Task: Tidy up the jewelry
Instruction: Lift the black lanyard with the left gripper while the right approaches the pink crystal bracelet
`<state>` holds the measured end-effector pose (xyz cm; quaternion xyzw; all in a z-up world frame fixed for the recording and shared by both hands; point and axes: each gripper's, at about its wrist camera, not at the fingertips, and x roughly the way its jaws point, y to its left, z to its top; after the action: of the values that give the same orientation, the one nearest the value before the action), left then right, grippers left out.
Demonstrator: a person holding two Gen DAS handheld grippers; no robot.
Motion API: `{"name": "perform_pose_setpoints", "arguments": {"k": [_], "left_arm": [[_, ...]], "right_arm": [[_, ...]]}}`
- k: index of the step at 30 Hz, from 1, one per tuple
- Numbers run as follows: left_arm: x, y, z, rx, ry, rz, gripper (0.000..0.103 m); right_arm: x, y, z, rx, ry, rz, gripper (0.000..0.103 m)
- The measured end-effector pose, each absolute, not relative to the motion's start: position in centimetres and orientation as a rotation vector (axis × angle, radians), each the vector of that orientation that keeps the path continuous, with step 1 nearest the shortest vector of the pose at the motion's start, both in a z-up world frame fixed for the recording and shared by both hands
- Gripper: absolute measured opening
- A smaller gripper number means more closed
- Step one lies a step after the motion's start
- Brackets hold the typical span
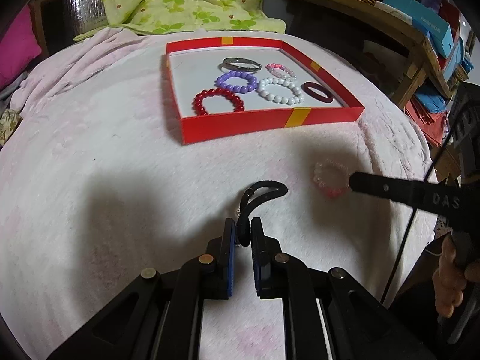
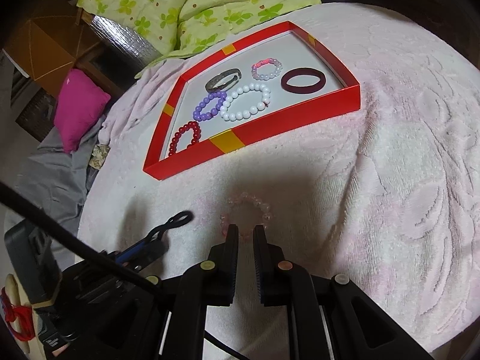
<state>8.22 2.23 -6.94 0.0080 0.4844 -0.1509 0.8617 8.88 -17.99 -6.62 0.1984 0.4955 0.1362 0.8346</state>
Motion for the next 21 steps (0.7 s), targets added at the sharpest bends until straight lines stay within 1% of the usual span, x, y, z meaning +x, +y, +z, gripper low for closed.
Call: {"name": "perform_pose_setpoints", "arguments": {"k": [4, 6, 7, 8, 16, 18, 19, 20, 21], "left_arm": [[7.5, 2.8, -6.7, 0.022, 1.012, -0.335, 0.012], [7.1, 3.1, -6.5, 0.029, 1.006, -0.345, 0.020], [7.0, 3.2, -6.5, 0.030, 1.003, -0.345, 0.027], [6.8, 3.4, -6.4, 0.031, 0.998, -0.344, 0.032], [6.5, 3.8, -6.4, 0.024, 0.992, -0.348, 0.034], [6.6, 3.8, -6.4, 0.026, 0.993, -0.344, 0.041], [6.6, 3.7, -6.4, 0.028, 0.991, -0.340, 0.046], [6.6, 3.6, -6.4, 0.032, 0.986, -0.337, 0.050], [6.6, 3.6, -6.3, 0.036, 0.981, -0.335, 0.050]], "right_arm": [[9.3, -17.8, -6.8, 0.400, 1.043, 0.244, 0.012], [9.7, -17.7, -7.0, 0.390, 1.044, 0.225, 0.011], [9.8, -17.6, -7.1, 0.384, 1.046, 0.222, 0.011], [9.9, -17.4, -7.2, 0.377, 1.048, 0.220, 0.011], [10.2, -15.1, -7.2, 0.223, 1.014, 0.192, 0.011], [10.1, -15.1, -7.2, 0.214, 1.009, 0.193, 0.011], [10.0, -15.3, -7.1, 0.216, 1.007, 0.191, 0.011], [10.0, -15.4, -7.1, 0.219, 1.006, 0.187, 0.011], [9.9, -15.9, -7.0, 0.225, 1.001, 0.177, 0.011]]}}
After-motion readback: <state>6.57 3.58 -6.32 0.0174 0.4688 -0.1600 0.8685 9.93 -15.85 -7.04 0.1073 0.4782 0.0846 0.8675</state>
